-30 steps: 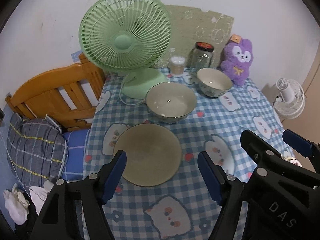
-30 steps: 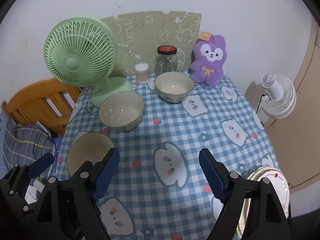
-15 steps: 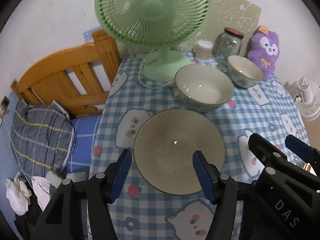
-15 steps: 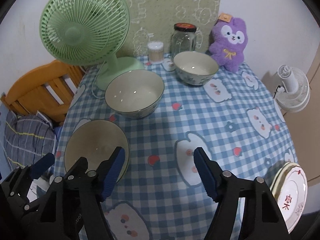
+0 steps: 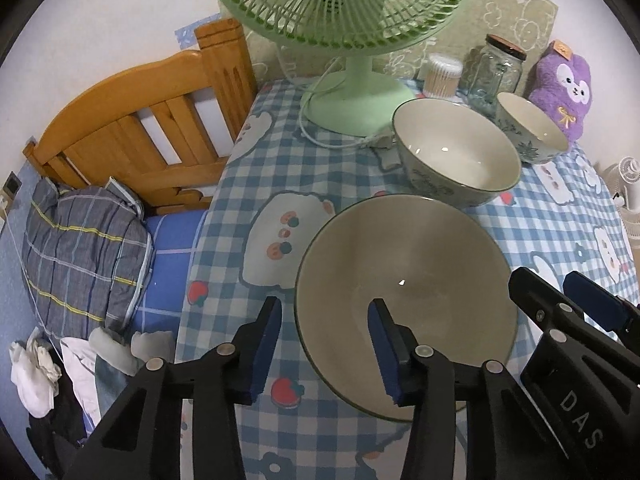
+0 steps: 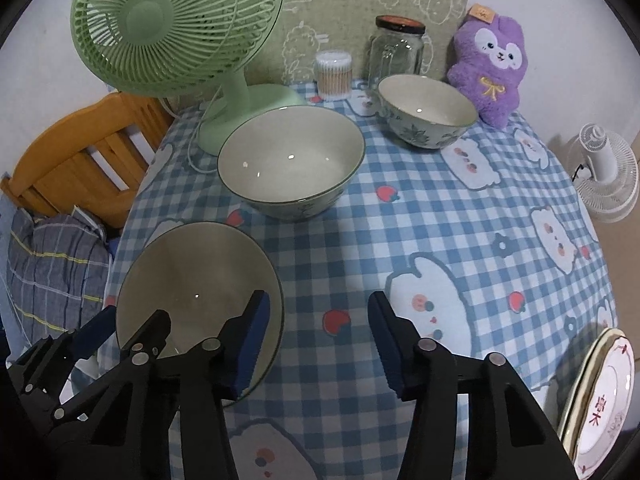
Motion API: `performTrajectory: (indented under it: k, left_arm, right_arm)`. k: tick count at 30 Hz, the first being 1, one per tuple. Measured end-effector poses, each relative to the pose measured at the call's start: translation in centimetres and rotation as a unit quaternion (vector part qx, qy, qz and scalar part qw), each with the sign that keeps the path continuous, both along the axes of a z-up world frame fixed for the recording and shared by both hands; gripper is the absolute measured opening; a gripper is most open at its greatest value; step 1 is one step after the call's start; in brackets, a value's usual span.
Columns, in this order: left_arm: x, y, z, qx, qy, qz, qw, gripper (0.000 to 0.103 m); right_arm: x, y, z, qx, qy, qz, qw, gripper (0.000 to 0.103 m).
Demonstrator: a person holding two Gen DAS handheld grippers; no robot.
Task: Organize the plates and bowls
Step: 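Close both tools on opposite sides of the beige bowl's rim, then lift the beige bowl with both tools and carry it toward the plate stack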
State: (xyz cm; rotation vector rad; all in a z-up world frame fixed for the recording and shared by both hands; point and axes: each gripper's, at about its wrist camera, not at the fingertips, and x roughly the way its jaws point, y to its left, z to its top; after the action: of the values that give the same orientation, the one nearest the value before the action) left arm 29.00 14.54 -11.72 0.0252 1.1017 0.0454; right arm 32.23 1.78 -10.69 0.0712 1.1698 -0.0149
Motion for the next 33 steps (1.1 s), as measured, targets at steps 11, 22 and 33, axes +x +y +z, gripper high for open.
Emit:
performTrajectory:
  k: [11,22,33]
  left_arm:
    - [1.2,0.5,-1.6,-0.006,0.019,0.001,0.9998,0.028]
    - [1.6,0.4,-2.0,-0.001,0.022,-0.008,0.9997,0.014]
    - [1.0,0.1,-1.8,0.006,0.025,-0.013,0.9996,0.013]
  right_arm:
    - [1.1,0.9,-1.6,0.018,0.024,0.005,1.0,0.028]
    - [1.3,2.0,-1.8,0.007,0.027,0.015,0.999,0.013]
    - [0.4,1.7,-1.4,0.0,0.035,0.01,0.999,0.013]
